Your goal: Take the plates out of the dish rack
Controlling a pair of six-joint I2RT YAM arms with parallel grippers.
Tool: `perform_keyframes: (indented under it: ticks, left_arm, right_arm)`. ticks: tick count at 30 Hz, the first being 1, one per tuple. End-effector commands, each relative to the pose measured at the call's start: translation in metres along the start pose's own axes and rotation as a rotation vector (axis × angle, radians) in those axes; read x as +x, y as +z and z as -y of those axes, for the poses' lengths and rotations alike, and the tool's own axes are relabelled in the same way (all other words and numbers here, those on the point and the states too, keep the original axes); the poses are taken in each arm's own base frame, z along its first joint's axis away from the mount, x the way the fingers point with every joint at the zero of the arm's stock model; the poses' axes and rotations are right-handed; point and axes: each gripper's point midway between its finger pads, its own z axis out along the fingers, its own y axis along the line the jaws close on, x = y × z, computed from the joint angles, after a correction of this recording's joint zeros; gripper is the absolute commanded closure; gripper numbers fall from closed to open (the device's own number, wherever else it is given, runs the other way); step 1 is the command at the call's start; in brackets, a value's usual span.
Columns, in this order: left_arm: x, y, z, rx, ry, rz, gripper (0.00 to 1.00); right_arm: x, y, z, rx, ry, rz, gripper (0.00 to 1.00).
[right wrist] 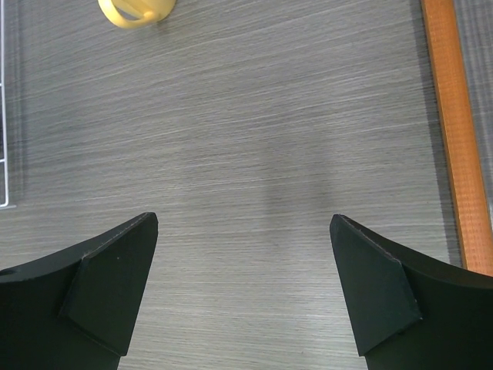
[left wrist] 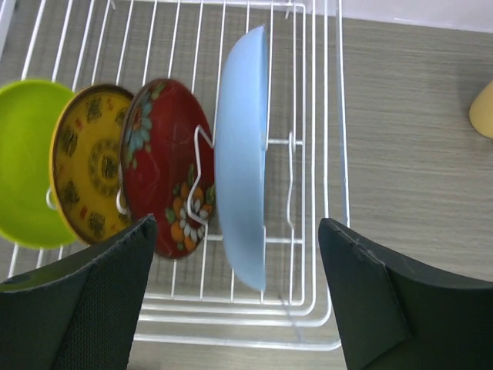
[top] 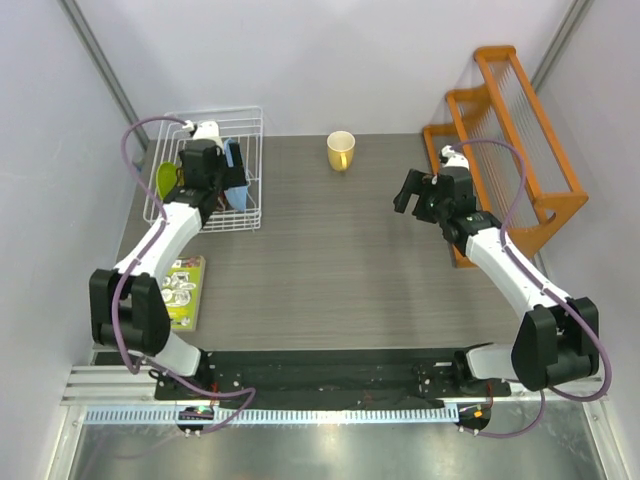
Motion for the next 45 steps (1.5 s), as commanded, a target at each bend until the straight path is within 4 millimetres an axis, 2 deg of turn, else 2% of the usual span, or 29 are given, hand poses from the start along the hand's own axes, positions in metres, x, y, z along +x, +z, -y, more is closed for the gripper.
perform_keyframes:
  ticks: [1, 4, 5, 8, 9, 12, 16, 20, 22, 24, 25, 29, 33, 35, 38, 40, 41, 43, 44, 45]
  left_arm:
    - [-0.048, 0.011, 0.009, -0.073, 0.047, 0.153, 0.21]
    - [-0.043, 0.021, 0.013, -0.111, 0.083, 0.135, 0.41]
    - [-0.042, 0.021, 0.014, -0.122, 0.093, 0.133, 0.51]
    - [-0.031, 0.027, 0.010, -0.186, 0.127, 0.105, 0.57]
    - [-0.028, 0.028, 0.009, -0.198, 0.133, 0.099, 0.63]
    - [-0.019, 0.030, 0.003, -0.247, 0.149, 0.080, 0.72]
    - [-0.009, 0.031, -0.006, -0.299, 0.161, 0.060, 0.80]
    - [-0.003, 0.030, -0.008, -0.341, 0.187, 0.045, 1.00]
    - [-0.008, 0.025, -0.001, -0.344, 0.218, 0.057, 1.00]
    - [-0.021, 0.016, 0.002, -0.374, 0.232, 0.090, 1.00]
    - [-0.027, 0.010, 0.010, -0.375, 0.244, 0.108, 1.00]
    - [-0.065, -0.017, 0.021, -0.417, 0.305, 0.185, 1.00]
    - [-0.101, -0.046, 0.025, -0.540, 0.355, 0.271, 1.00]
    - [-0.117, -0.063, 0.018, -0.635, 0.391, 0.297, 1.00]
    - [-0.129, -0.083, 0.012, -0.725, 0.398, 0.320, 1.00]
    - [-0.130, -0.088, 0.015, -0.701, 0.394, 0.325, 1.00]
    - [-0.130, -0.093, 0.015, -0.664, 0.418, 0.307, 1.00]
    - [-0.124, -0.092, 0.025, -0.558, 0.340, 0.305, 1.00]
    - [-0.118, -0.093, 0.033, -0.463, 0.365, 0.269, 1.00]
    - [-0.113, -0.092, 0.039, -0.406, 0.292, 0.269, 1.00]
  right_arm:
    - [-0.011, 0.004, -0.001, 0.010, 0.013, 0.030, 0.01]
    - [-0.009, 0.007, -0.001, 0.012, 0.012, 0.023, 0.00]
    - [-0.009, 0.008, 0.001, 0.016, 0.013, 0.021, 0.00]
    - [-0.009, 0.007, 0.001, 0.018, 0.012, 0.024, 0.00]
    - [-0.009, 0.006, 0.001, 0.021, 0.012, 0.025, 0.00]
    - [-0.011, 0.003, 0.003, 0.029, 0.009, 0.034, 0.00]
    - [-0.011, 0.001, 0.004, 0.036, 0.011, 0.036, 0.00]
    - [-0.010, 0.002, 0.005, 0.042, 0.014, 0.035, 0.00]
    - [-0.009, 0.002, 0.005, 0.041, 0.015, 0.030, 0.00]
    - [-0.010, 0.002, 0.005, 0.040, 0.016, 0.031, 0.00]
    - [-0.008, 0.002, 0.005, 0.040, 0.018, 0.028, 0.00]
    - [-0.007, 0.002, 0.005, 0.039, 0.017, 0.024, 0.00]
    - [-0.007, 0.001, 0.004, 0.035, 0.021, 0.024, 0.00]
    - [-0.007, 0.001, 0.004, 0.034, 0.022, 0.023, 0.01]
    - [-0.009, -0.001, 0.003, 0.028, 0.023, 0.027, 0.01]
    - [-0.010, -0.004, 0.001, 0.021, 0.022, 0.032, 0.00]
    - [-0.012, -0.006, 0.001, 0.018, 0.020, 0.038, 0.00]
    - [-0.013, -0.008, -0.002, 0.003, 0.018, 0.039, 0.00]
    - [-0.014, -0.009, -0.003, -0.005, 0.018, 0.042, 0.00]
    - [-0.016, -0.012, -0.005, -0.016, 0.019, 0.050, 0.00]
